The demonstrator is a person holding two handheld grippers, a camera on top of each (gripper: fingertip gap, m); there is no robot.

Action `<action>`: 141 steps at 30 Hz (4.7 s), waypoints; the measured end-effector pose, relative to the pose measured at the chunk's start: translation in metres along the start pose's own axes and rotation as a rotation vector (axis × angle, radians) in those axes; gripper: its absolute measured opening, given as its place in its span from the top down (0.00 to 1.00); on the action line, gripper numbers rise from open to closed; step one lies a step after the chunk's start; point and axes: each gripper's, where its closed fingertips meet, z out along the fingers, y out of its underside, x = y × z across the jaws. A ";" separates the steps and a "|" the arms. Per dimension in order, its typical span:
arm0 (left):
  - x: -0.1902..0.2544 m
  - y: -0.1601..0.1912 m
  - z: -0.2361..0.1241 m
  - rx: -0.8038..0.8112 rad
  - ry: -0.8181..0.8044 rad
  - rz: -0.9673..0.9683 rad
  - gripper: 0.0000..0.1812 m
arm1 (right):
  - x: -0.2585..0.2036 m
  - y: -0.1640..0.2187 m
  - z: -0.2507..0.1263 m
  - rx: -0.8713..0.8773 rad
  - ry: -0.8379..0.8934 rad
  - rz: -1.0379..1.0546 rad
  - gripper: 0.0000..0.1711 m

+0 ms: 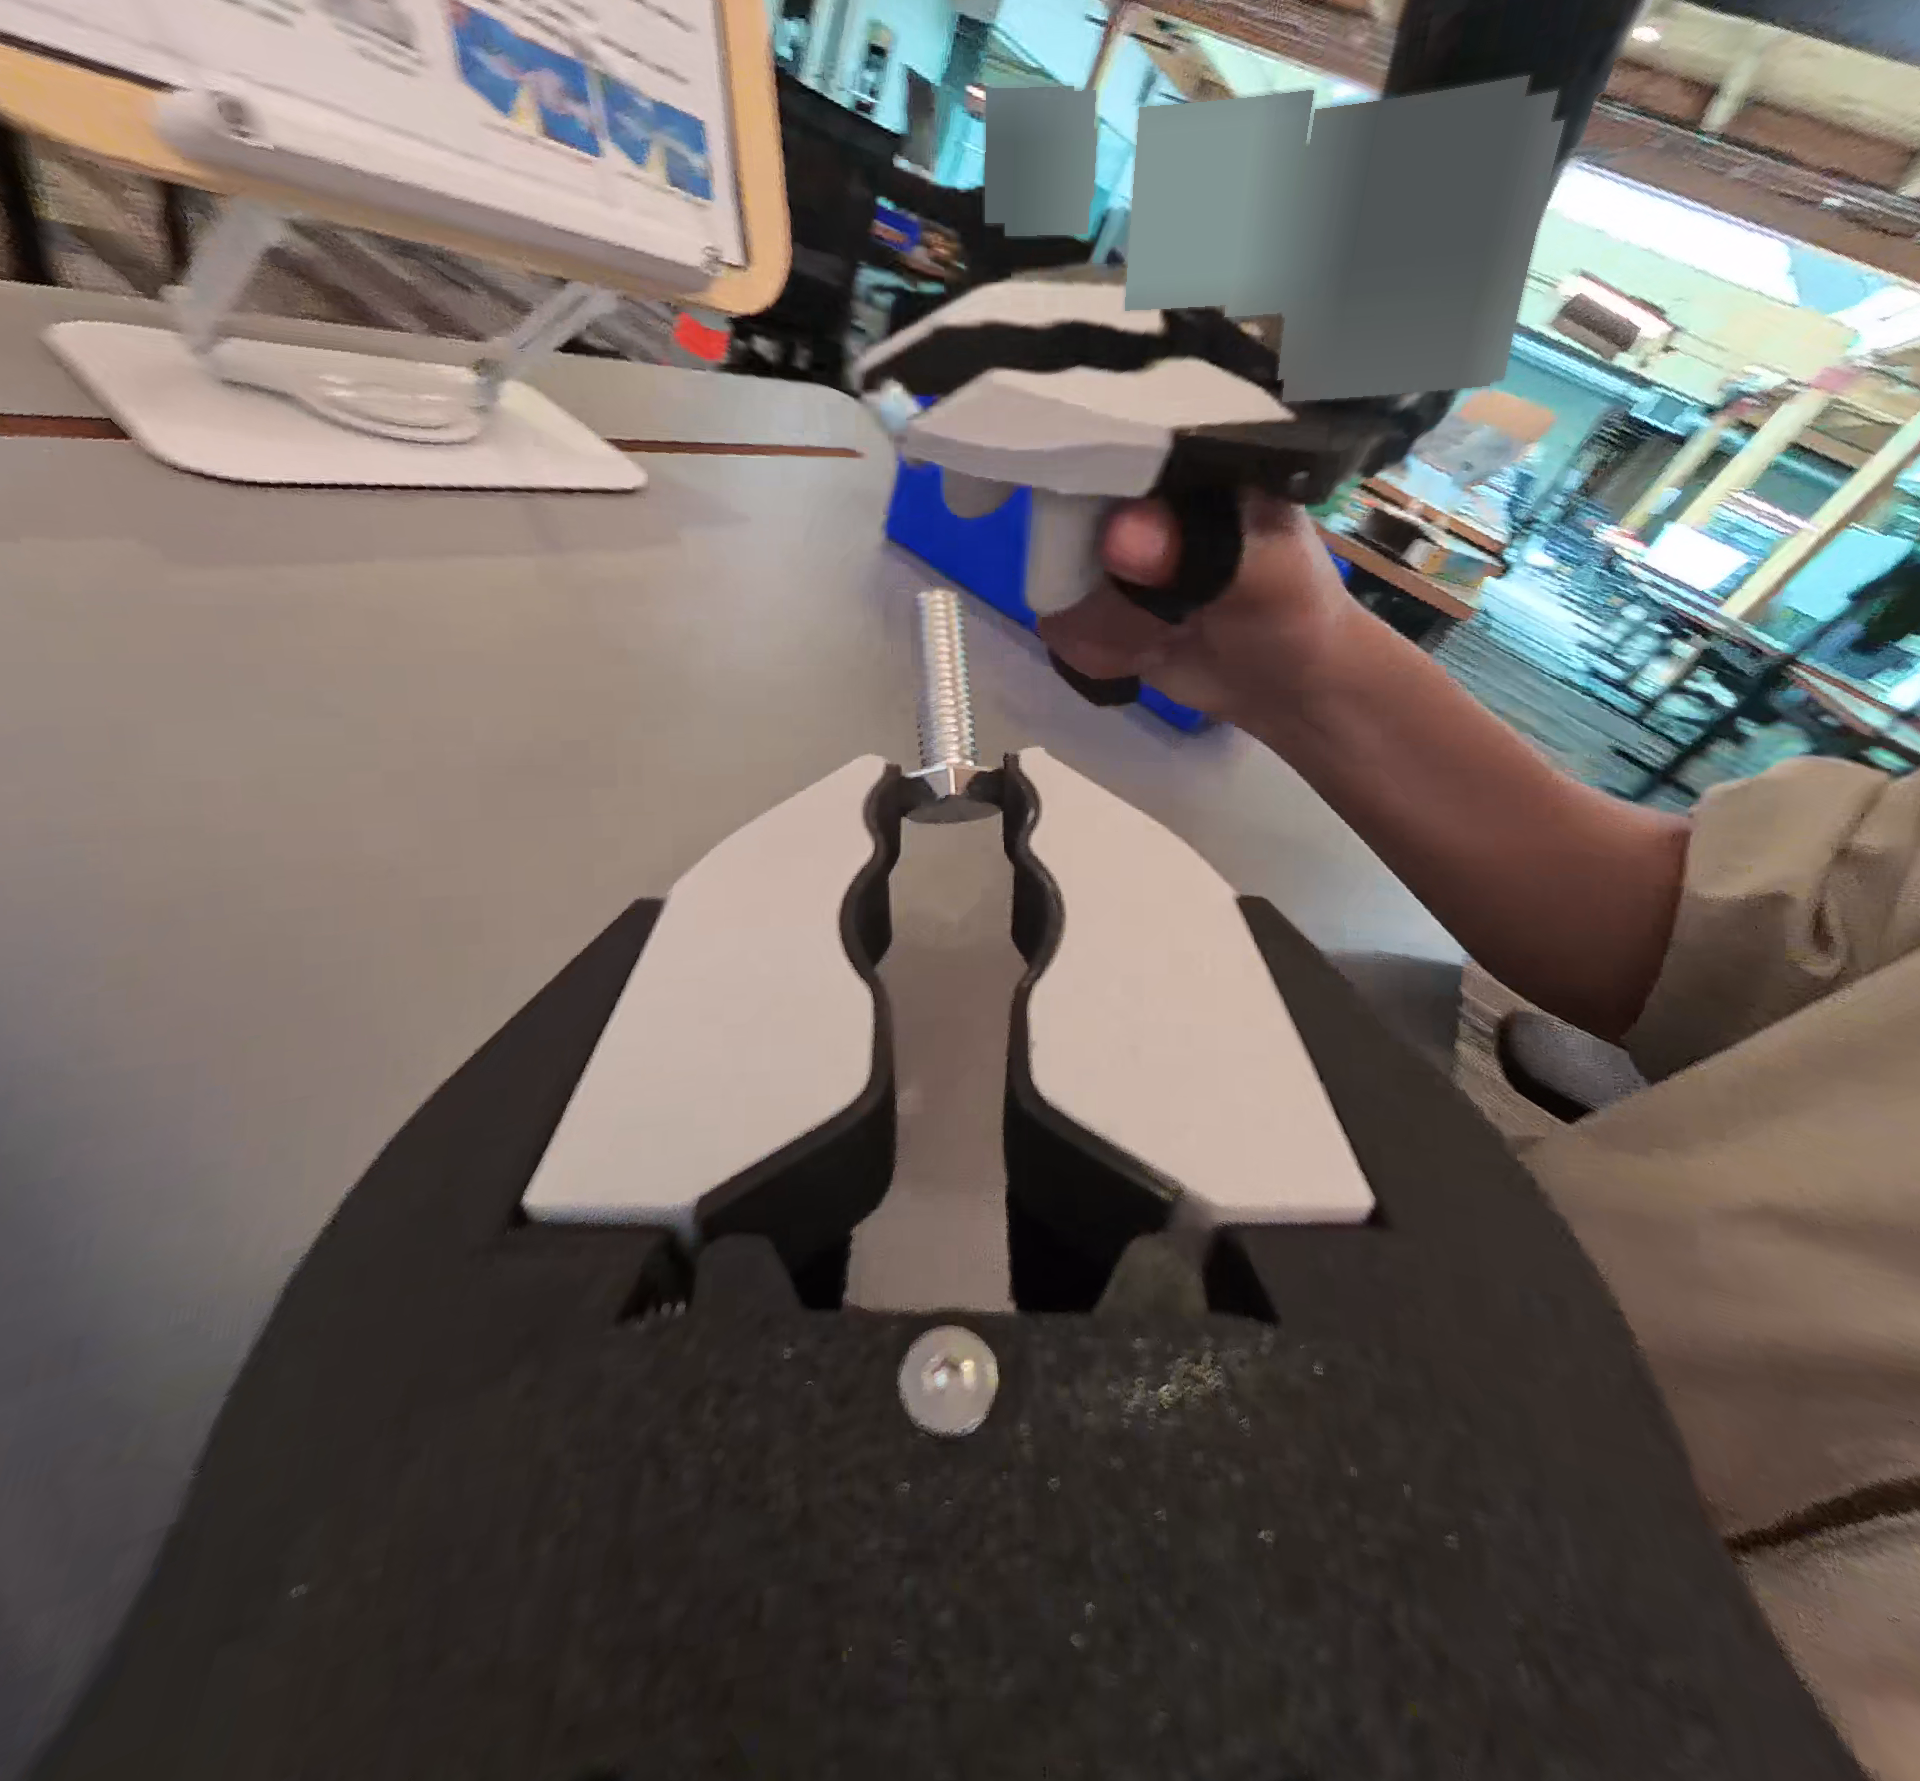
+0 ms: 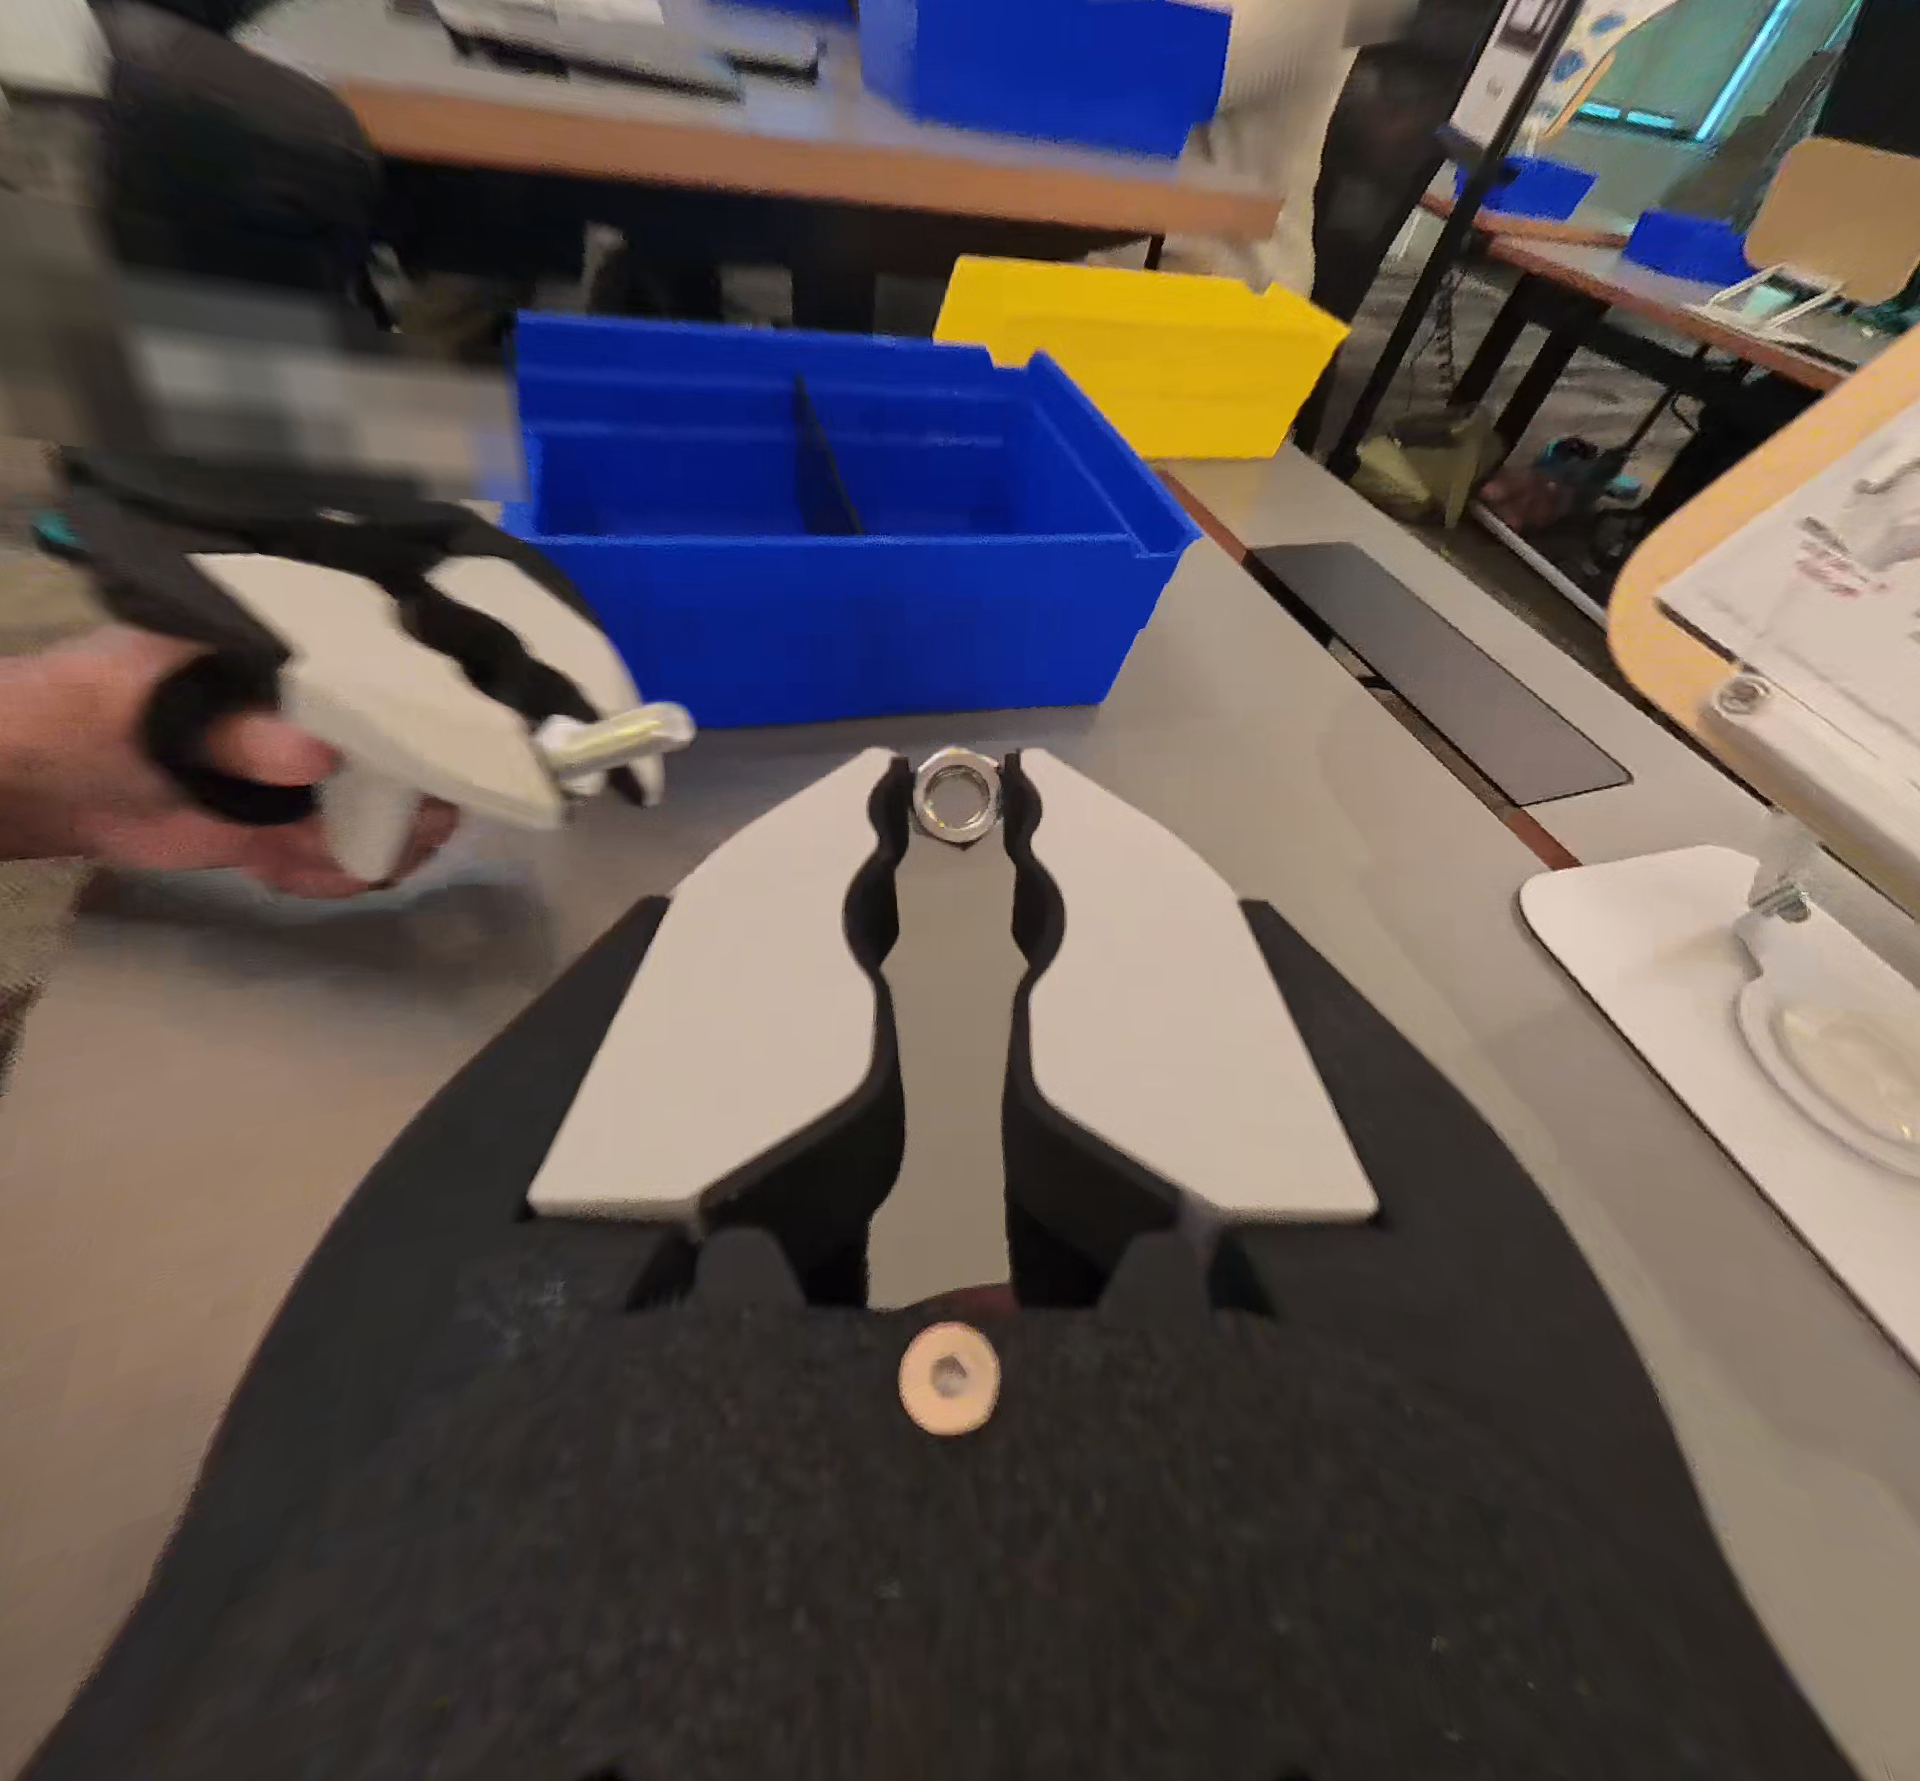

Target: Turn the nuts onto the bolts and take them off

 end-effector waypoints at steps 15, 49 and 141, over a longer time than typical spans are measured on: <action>0.091 -0.026 0.046 -0.147 0.627 0.033 0.90 | -0.058 -0.038 -0.099 0.300 -0.477 0.130 0.90; 0.058 -0.037 0.075 -0.058 0.179 0.362 0.90 | -0.020 -0.031 -0.079 0.290 -0.405 0.367 0.90; 0.023 -0.034 0.064 0.041 0.110 0.154 0.90 | -0.029 -0.022 -0.046 0.237 -0.325 0.545 0.74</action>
